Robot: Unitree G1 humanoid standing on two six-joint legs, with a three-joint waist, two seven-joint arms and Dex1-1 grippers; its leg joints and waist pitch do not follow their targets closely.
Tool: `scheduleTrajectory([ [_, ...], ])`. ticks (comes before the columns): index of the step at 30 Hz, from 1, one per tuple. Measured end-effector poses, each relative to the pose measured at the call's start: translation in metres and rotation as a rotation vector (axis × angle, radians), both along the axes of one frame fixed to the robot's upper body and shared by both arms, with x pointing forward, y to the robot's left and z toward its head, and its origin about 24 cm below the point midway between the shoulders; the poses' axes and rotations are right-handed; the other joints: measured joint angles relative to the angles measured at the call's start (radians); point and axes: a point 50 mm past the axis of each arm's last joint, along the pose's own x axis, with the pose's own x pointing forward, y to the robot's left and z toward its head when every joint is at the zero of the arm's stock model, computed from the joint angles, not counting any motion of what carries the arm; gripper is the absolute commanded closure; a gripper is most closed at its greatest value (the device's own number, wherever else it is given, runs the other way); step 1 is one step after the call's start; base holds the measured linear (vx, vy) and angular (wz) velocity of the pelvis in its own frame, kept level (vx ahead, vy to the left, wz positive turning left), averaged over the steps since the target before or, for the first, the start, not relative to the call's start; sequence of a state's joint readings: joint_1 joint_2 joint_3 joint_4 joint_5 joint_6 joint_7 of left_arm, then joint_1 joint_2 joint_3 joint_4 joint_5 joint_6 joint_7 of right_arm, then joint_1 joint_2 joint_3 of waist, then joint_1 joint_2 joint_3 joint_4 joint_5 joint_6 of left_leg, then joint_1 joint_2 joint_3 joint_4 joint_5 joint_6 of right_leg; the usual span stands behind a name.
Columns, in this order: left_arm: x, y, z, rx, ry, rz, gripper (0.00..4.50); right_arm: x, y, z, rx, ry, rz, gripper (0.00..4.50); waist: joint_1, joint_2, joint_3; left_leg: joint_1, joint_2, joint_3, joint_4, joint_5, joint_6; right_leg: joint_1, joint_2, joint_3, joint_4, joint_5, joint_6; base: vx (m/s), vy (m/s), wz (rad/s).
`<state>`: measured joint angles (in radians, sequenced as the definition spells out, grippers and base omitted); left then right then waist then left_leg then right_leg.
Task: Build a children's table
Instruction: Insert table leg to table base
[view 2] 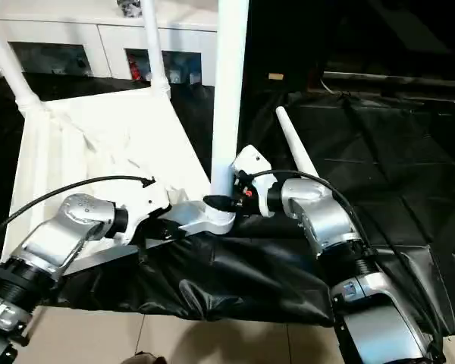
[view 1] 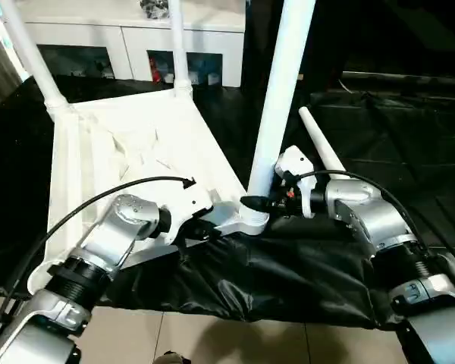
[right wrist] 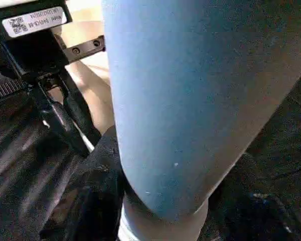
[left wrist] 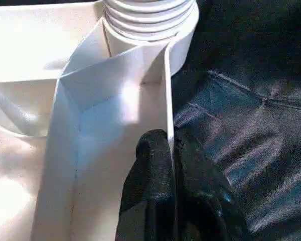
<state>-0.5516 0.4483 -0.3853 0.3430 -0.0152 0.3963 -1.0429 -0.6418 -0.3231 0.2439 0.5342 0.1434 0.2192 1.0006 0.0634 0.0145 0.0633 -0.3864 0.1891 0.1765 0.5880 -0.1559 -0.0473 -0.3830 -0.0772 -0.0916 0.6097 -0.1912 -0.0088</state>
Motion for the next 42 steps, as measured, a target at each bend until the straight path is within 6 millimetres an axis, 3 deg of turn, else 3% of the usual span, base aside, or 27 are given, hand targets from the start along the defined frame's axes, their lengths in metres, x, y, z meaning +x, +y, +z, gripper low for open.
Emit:
scheduleTrajectory([
  [4, 0.004, 0.002, 0.000, 0.002, 0.001, 0.091, 4.50, 0.008, 0.011, -0.004, 0.049, -0.011, -0.112, 2.63, -0.011, -0.003, 0.002, 0.004, 0.000, 0.000, -0.001, 0.000, 0.000, 0.000, 0.000, 0.000, 0.001, 0.001, -0.001, 0.000, 0.000, 0.00],
  [8, 0.008, -0.003, 0.002, 0.002, -0.019, 0.207, 4.50, 0.019, 0.025, -0.005, 0.061, -0.039, -0.258, 2.63, -0.037, -0.003, 0.010, 0.003, 0.000, -0.006, 0.000, 0.000, 0.000, -0.004, 0.000, -0.005, -0.005, 0.001, -0.001, -0.008, 0.007, -0.05],
  [13, 0.013, -0.021, 0.005, 0.001, -0.038, 0.423, 4.50, 0.035, 0.045, -0.001, 0.074, -0.051, -0.494, 2.63, -0.072, -0.003, 0.021, 0.002, -0.004, -0.018, -0.002, 0.000, -0.001, -0.007, 0.000, -0.012, -0.023, 0.001, -0.001, -0.026, 0.033, -0.20],
  [17, 0.011, -0.039, 0.006, 0.000, -0.062, 0.540, 4.50, 0.043, 0.057, 0.001, 0.073, -0.045, -0.628, 2.63, -0.088, -0.007, 0.023, 0.001, -0.010, -0.031, -0.003, -0.002, -0.002, -0.010, -0.001, -0.016, -0.034, 0.001, -0.001, -0.004, 0.018, -0.09],
  [31, 0.011, -0.041, 0.007, 0.009, -0.090, 0.599, 4.50, 0.044, 0.069, 0.001, 0.067, -0.076, -0.661, 2.63, -0.086, -0.012, 0.024, 0.004, -0.014, -0.031, -0.013, -0.003, -0.004, -0.022, -0.002, -0.012, -0.034, 0.001, -0.001, 0.000, 0.000, 0.00],
  [32, 0.011, -0.041, 0.007, 0.011, -0.092, 0.594, 4.50, 0.044, 0.069, 0.001, 0.074, -0.076, -0.654, 2.07, -0.086, -0.012, 0.024, 0.004, -0.014, -0.031, -0.013, -0.003, -0.004, -0.022, -0.002, -0.012, -0.034, 0.001, -0.001, 0.000, 0.000, 0.00],
  [33, 0.011, -0.041, 0.008, 0.011, -0.092, 0.587, 4.50, 0.045, 0.068, 0.002, 0.083, -0.075, -0.656, 1.93, -0.086, -0.012, 0.024, 0.004, -0.014, -0.031, -0.013, -0.003, -0.004, -0.022, -0.002, -0.012, -0.034, 0.001, -0.001, 0.000, 0.000, 0.00],
  [35, 0.010, -0.042, 0.009, 0.006, -0.095, 0.560, 4.50, 0.043, 0.065, -0.007, 0.067, -0.043, -0.666, 1.90, -0.084, -0.013, 0.025, 0.003, -0.014, -0.031, -0.013, -0.003, -0.004, -0.023, -0.002, -0.012, -0.034, 0.001, -0.001, 0.000, 0.000, 0.00],
  [39, 0.010, -0.039, 0.011, 0.003, -0.103, 0.515, 4.50, 0.043, 0.064, -0.007, 0.065, -0.042, -0.664, 1.44, -0.076, -0.014, 0.028, 0.002, -0.015, -0.029, -0.015, -0.003, -0.004, -0.024, -0.002, -0.009, -0.034, 0.004, -0.007, 0.000, 0.000, 0.00],
  [42, 0.009, -0.037, 0.013, -0.007, -0.109, 0.469, 4.50, 0.041, 0.060, -0.016, 0.054, -0.013, -0.667, 1.17, -0.061, -0.013, 0.030, 0.000, -0.015, -0.024, -0.016, -0.003, -0.005, -0.026, -0.002, -0.006, -0.033, 0.012, -0.020, 0.000, 0.000, 0.00],
])
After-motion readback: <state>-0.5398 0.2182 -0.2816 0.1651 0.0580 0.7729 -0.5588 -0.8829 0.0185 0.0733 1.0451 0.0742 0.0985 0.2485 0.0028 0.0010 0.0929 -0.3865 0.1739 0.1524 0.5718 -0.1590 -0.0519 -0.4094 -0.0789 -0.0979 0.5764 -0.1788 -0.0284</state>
